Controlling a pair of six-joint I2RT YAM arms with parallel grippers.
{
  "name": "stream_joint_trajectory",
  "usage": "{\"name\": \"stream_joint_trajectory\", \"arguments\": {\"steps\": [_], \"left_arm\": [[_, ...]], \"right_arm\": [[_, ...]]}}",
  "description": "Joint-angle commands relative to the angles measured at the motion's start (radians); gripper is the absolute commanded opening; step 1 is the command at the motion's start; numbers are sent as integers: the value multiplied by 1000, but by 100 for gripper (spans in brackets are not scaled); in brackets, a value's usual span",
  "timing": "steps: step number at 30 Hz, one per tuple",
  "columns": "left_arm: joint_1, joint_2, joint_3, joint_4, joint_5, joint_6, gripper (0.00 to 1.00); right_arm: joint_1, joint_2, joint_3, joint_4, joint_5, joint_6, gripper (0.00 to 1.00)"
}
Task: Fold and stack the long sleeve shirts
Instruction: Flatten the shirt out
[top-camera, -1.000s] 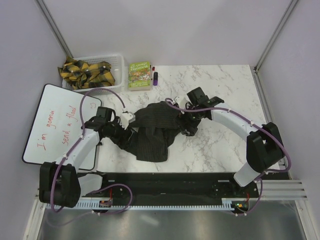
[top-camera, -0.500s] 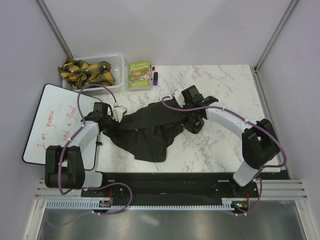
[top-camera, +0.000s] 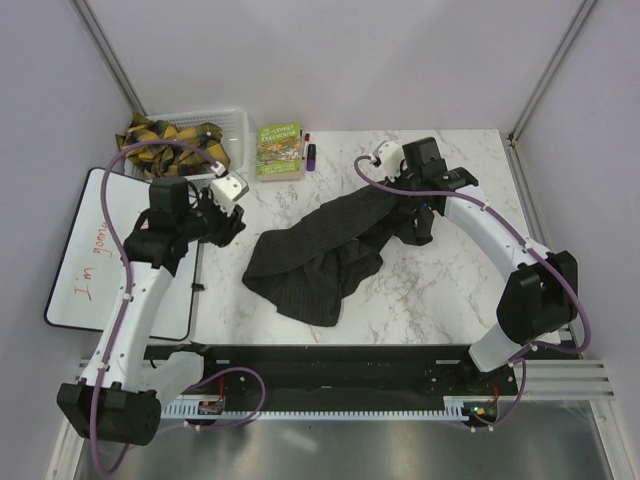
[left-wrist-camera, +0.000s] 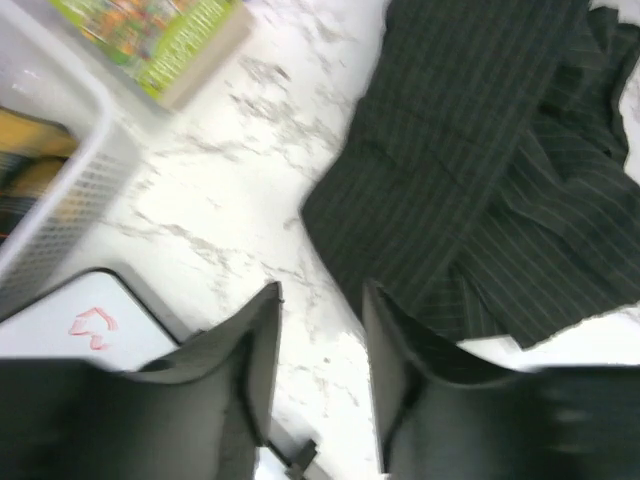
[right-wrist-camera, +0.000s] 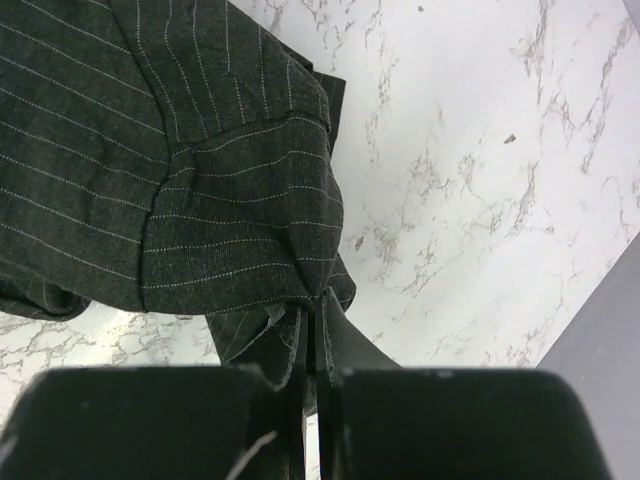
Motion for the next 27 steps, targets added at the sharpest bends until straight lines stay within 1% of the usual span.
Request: {"name": "stream_joint_trajectory", "arguments": {"steps": [1,2,3,5,6,8,9,11,13,16,17,19,20,22,23,24,25,26,27], "left_arm": [[-9,33,-143,-129,31,90,61],[-36,29,-226,-109,25,117,79],[-52,30,-265,-83,-28,118,82],[-72,44,-346,-37,-72,118,84],[-72,52,-368,27,-116,116,84],[-76,82,-423,87,-164,137,84],[-76,91,-441,160,-225,141,84],[-78,130,-475,219,-268,156,84],[-79,183,-484,283,-297,145,84],[-81,255,-466,329,-304,101,82],[-81,294,-460,337,-296,82,80],[-81,320,-448,345,-256,66,75],[-81,340,-442,348,-238,43,65],[-81,343,-434,353,-231,20,51],[-81,329,-432,354,-221,-3,38],[-79,313,-432,351,-208,-11,32],[-81,296,-429,343,-190,-20,22],[-81,279,-426,315,-147,-27,16],[-81,242,-420,294,-127,-33,10]], "right_arm": [[10,-26,52,-43,-32,-33,0],[10,-26,52,-43,-31,-31,0],[11,-28,53,-43,-35,-30,0],[10,-29,53,-44,-38,-28,0],[11,-31,53,-44,-38,-28,0],[11,-28,50,-44,-23,-36,0],[10,-26,49,-44,-18,-40,0],[5,-23,46,-44,-20,-51,0],[1,-17,36,-46,-27,-60,0],[-1,-8,13,-40,-63,-72,0],[-7,-9,4,-26,-96,-76,2],[-9,-19,-31,0,-141,-82,6],[-13,-25,-40,29,-147,-82,10],[-16,-49,-66,81,-164,-94,16],[-24,-57,-73,92,-176,-99,18],[-27,-66,-74,102,-182,-105,22],[-27,-68,-73,114,-187,-114,28],[-29,-69,-71,117,-189,-121,38],[-29,-66,-65,121,-192,-125,40]]}}
